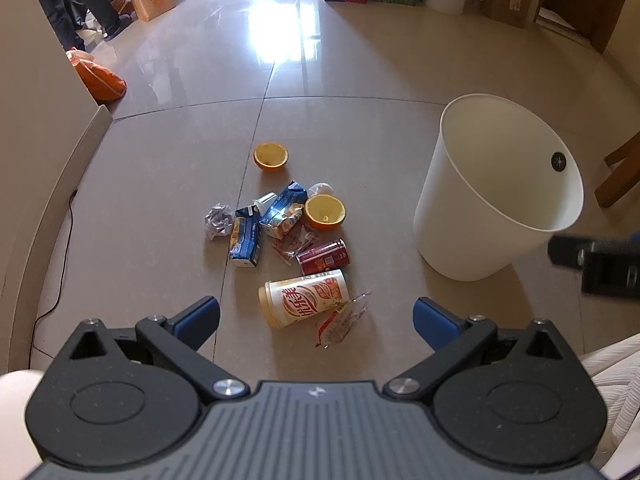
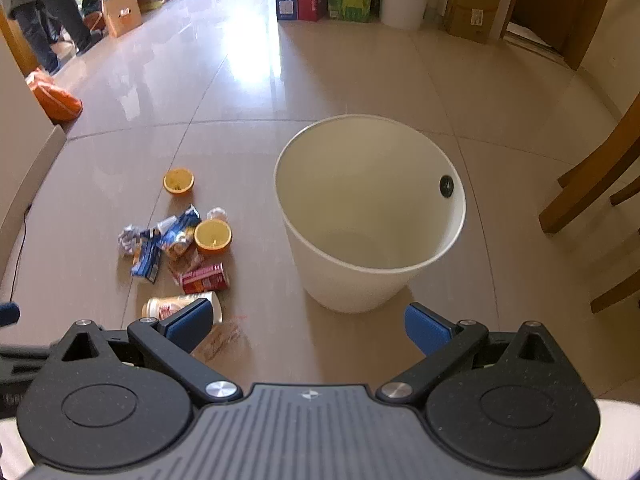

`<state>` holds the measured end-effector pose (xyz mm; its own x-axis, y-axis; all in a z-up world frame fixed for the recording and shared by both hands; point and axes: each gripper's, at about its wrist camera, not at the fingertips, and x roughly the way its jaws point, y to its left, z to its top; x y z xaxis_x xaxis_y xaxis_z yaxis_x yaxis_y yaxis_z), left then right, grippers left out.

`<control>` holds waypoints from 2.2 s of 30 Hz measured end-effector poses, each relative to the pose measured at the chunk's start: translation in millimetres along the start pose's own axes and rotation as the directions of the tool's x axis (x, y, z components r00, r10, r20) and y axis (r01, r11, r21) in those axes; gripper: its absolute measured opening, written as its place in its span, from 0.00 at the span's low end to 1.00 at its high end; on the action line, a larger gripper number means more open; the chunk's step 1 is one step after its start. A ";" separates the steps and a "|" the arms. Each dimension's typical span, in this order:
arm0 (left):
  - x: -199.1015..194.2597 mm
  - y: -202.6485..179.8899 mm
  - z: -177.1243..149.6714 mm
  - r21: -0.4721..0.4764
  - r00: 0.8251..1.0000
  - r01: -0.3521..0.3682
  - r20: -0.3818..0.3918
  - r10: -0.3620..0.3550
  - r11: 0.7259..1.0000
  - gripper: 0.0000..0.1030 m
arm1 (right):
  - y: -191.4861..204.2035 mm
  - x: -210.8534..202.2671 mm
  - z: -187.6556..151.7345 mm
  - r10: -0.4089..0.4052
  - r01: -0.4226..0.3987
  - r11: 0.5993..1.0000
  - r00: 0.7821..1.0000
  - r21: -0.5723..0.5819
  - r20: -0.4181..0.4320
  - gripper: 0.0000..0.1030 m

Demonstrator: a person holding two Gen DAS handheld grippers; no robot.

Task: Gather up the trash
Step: 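Approach the trash pile and white bin with both tools, then clamp the white bin rim with the right tool while the left tool approaches the cream bottle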

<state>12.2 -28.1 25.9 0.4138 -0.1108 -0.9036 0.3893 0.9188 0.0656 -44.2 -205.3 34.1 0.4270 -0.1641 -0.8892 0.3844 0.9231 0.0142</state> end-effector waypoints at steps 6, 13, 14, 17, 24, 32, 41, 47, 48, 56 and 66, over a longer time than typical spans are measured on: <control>15.1 -7.9 6.0 0.035 1.000 -0.005 -0.025 0.006 0.999 0.99 | -11.8 12.7 16.4 0.017 -0.017 0.999 1.000 0.047 0.021 1.00; 41.9 -13.9 25.8 0.052 0.999 -0.002 -0.032 0.004 0.999 0.99 | -19.0 42.0 26.8 -0.022 0.023 0.998 1.000 0.052 -0.003 1.00; 46.0 -15.4 28.5 0.057 0.999 -0.002 -0.032 0.003 0.998 0.99 | -20.2 46.8 28.1 -0.032 0.033 0.998 0.999 0.051 -0.010 1.00; 60.8 -20.3 37.1 0.077 0.999 0.005 -0.039 -0.002 0.997 0.99 | -25.4 61.7 31.9 -0.062 0.063 0.997 0.998 0.036 -0.030 1.00; 90.0 -31.9 60.6 0.129 0.998 0.008 -0.059 0.000 0.992 0.99 | -38.0 89.8 49.4 -0.137 0.137 0.991 0.988 0.003 -0.075 1.00; 106.2 -25.0 104.1 0.153 1.000 -0.001 0.025 -0.003 0.988 0.99 | -70.1 107.4 103.2 -0.168 0.167 0.985 0.985 -0.052 -0.022 1.00; 141.9 -11.8 106.7 0.107 1.000 0.020 0.013 -0.021 0.994 0.99 | -146.8 161.4 118.5 -0.186 0.196 0.978 0.972 0.067 -0.141 0.91; 151.1 -11.2 100.2 0.140 1.000 -0.023 0.005 0.022 0.990 0.99 | -168.4 185.6 130.6 -0.152 0.171 0.980 0.973 0.104 -0.172 0.87; 153.5 -9.0 100.1 0.128 1.000 -0.019 -0.004 0.019 0.992 0.99 | -170.0 191.2 134.1 -0.153 0.172 0.980 0.972 0.099 -0.179 0.85; 162.1 9.2 95.9 0.056 0.997 0.026 -0.072 -0.022 0.998 0.99 | -170.3 224.9 140.6 -0.149 0.168 0.984 0.961 0.064 -0.234 0.49; 163.2 15.7 93.9 0.042 0.995 0.053 -0.085 -0.049 0.998 0.99 | -169.4 237.7 138.9 -0.164 0.185 0.981 0.953 0.060 -0.253 0.15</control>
<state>163.1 -67.3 -80.8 0.3224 -0.1231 -0.9386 0.4445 0.8951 0.0353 105.9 -449.0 -116.2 0.1365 -0.2200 -0.9659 0.5053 0.8541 -0.1232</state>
